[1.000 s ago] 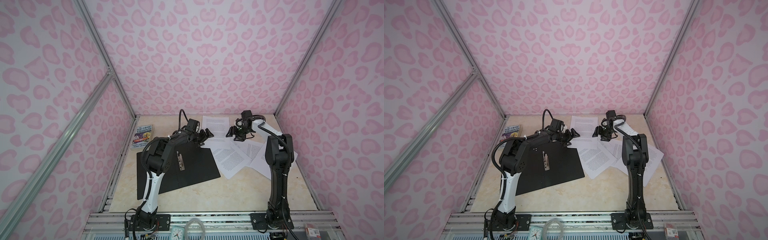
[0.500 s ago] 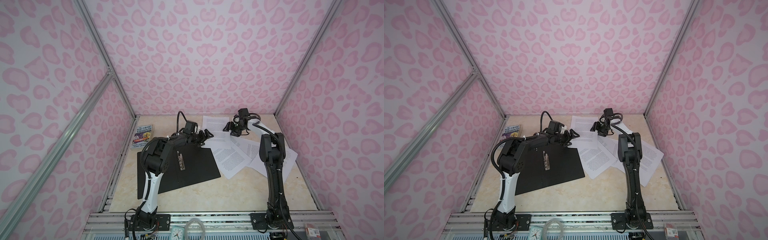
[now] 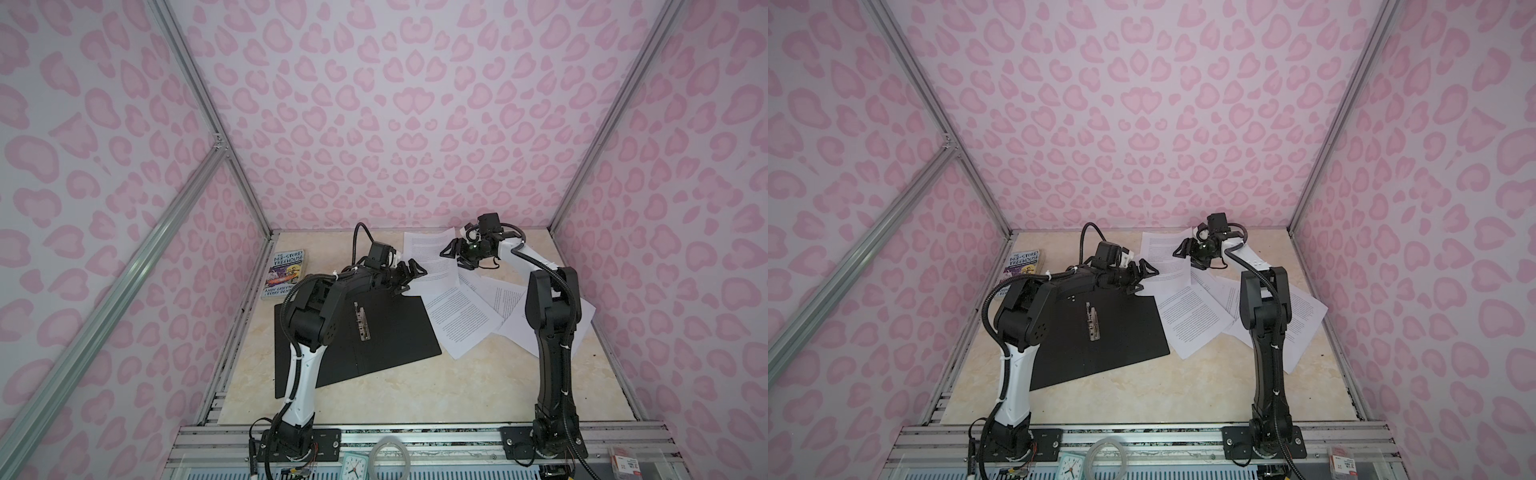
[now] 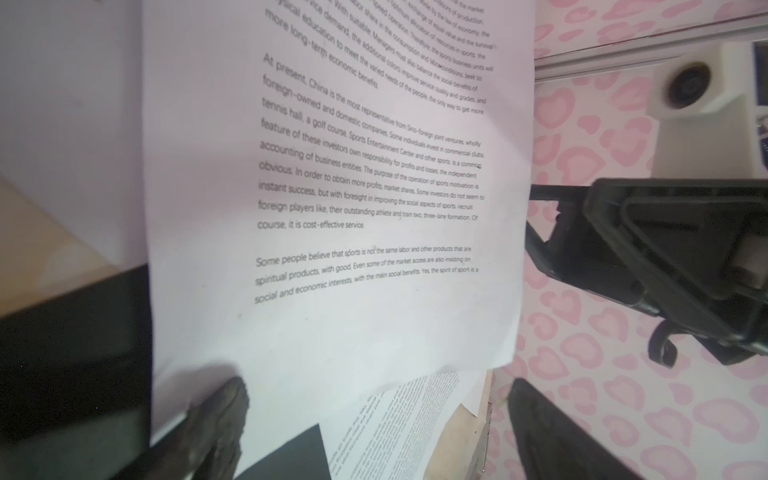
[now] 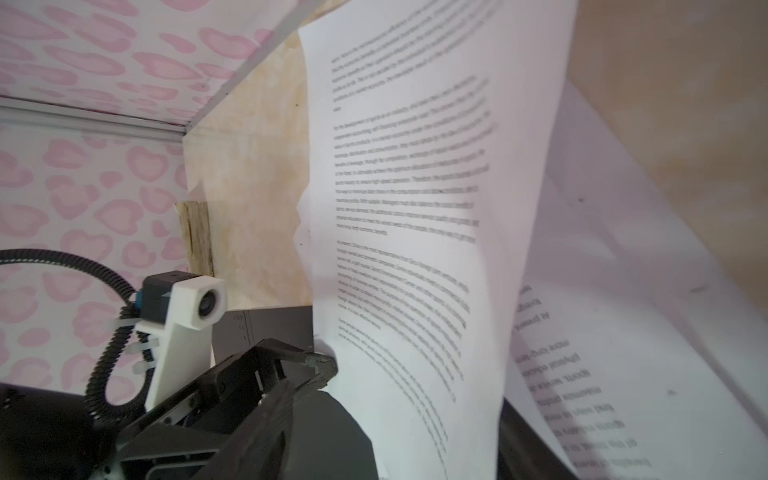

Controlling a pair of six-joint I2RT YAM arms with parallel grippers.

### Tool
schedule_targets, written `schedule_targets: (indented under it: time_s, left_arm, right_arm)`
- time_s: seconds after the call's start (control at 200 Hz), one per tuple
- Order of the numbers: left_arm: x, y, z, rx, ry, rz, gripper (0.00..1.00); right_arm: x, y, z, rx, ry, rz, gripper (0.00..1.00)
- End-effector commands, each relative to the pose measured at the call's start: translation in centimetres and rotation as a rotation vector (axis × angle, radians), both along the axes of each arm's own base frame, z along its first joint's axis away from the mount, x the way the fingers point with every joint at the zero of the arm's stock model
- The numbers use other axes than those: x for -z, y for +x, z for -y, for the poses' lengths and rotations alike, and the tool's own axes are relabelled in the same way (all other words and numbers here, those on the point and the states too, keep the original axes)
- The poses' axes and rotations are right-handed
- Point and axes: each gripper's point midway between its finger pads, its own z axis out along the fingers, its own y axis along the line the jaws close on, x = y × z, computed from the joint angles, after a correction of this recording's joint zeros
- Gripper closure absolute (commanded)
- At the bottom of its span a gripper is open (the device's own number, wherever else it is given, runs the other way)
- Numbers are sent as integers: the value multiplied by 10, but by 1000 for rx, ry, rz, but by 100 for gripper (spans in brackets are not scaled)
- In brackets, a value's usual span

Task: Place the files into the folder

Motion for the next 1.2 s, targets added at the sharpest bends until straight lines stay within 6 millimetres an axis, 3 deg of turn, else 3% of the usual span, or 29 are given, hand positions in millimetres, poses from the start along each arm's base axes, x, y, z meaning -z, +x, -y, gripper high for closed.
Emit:
schedule_targets:
  time_s: [0.0, 0.32, 0.57, 0.79, 1.06, 1.195]
  left_arm:
    - [53, -32, -32, -55, 181, -202, 0]
    - [56, -38, -37, -63, 181, -214, 0]
    - [55, -40, -38, -64, 181, -212, 0]
    - [53, -40, -37, -64, 173, -210, 0]
    - [48, -38, -34, -59, 155, -204, 0]
    - [27, -29, -30, -34, 127, -167, 0]
  right_arm:
    - [2, -5, -7, -22, 41, -14, 37]
    - [28, -12, 5, 16, -46, -79, 45]
    - [42, -18, 4, 32, -25, -119, 68]
    - [56, -22, 5, 51, -24, -161, 75]
    - [50, -23, 9, 65, -11, -157, 95]
    - [48, -26, 14, 67, -7, -157, 100]
